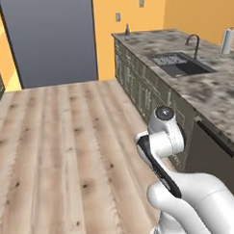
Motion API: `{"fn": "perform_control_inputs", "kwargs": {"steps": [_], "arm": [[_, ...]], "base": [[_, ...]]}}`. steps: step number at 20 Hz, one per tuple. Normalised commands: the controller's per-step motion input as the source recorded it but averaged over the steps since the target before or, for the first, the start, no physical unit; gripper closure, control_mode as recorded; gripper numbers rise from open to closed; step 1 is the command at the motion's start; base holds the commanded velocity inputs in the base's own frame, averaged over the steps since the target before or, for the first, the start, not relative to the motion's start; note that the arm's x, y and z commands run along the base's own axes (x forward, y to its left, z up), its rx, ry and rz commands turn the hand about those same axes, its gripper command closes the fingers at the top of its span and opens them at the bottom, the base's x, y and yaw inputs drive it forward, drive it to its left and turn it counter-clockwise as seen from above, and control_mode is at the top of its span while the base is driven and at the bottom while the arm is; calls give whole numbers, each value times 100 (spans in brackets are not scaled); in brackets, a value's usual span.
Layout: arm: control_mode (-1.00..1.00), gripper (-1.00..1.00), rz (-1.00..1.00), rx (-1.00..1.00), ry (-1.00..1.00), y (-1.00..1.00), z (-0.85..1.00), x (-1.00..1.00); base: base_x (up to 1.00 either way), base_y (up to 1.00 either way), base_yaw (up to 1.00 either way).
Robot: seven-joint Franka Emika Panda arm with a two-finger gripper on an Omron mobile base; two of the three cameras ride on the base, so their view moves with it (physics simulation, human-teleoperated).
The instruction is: Place the drinks on the dining counter in a tight cluster.
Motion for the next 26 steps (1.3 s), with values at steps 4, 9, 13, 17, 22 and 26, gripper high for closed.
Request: {"fn": "perform_control_inputs", "kwargs": {"steps": [4,9,13,17,22,26], "arm": [[100,-100,0,0,0,0,0,0],[100,-100,0,0,0,0,0,0],[100,-100,0,0,0,0,0,0],[100,-100,0,0,0,0,0,0],[100,-100,0,0,0,0,0,0],[100,-100,0,0,0,0,0,0]], "base": [[79,0,0],[81,0,0],[79,1,0],[78,3,0],[76,3,-2],[70,4,-10]]}}
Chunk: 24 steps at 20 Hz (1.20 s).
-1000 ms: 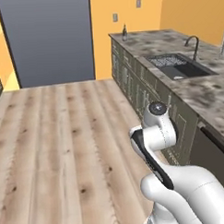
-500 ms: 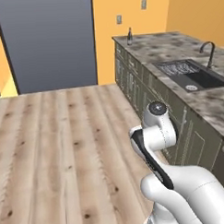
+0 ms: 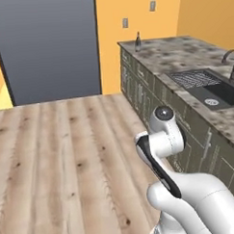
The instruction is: Place the drinks on the dining counter in a tight cluster.
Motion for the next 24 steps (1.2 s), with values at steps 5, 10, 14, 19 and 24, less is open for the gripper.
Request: {"fn": "perform_control_inputs", "kwargs": {"steps": [5,10,14,19,24], "arm": [[100,-100,0,0,0,0,0,0],[100,-100,0,0,0,0,0,0],[100,-100,0,0,0,0,0,0],[100,-100,0,0,0,0,0,0],[100,-100,0,0,0,0,0,0]], "base": [[67,5,-14],[69,4,-12],[73,8,-10],[77,15,-10],[79,18,-8]]}}
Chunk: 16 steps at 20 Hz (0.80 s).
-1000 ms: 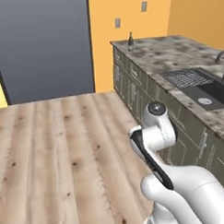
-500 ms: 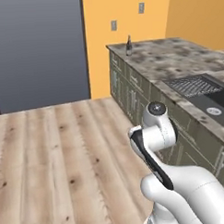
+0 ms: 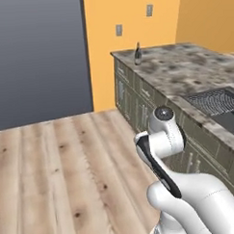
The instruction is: Place the drinks on the dining counter in a tight cluster.
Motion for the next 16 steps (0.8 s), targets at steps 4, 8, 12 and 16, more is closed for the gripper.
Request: {"fn": "perform_control_inputs", "kwargs": {"steps": [4,8,12,16], "arm": [[100,-100,0,0,0,0,0,0],[100,-100,0,0,0,0,0,0],[100,-100,0,0,0,0,0,0],[100,-100,0,0,0,0,0,0]], "base": [[79,18,-7],[81,18,-9],[83,19,-9],[83,21,-9]]}}
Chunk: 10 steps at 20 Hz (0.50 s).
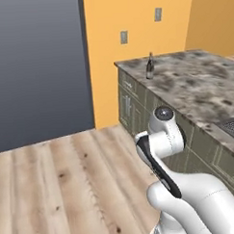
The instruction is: Place the drinks on the dining counter in a tight cluster.
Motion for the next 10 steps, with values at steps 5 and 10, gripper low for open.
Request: {"fn": "perform_control_inputs", "kwargs": {"steps": [5,10], "arm": [[100,-100,0,0,0,0,0,0],[100,-100,0,0,0,0,0,0]], "base": [[83,26,-11],[83,27,-13]]}}
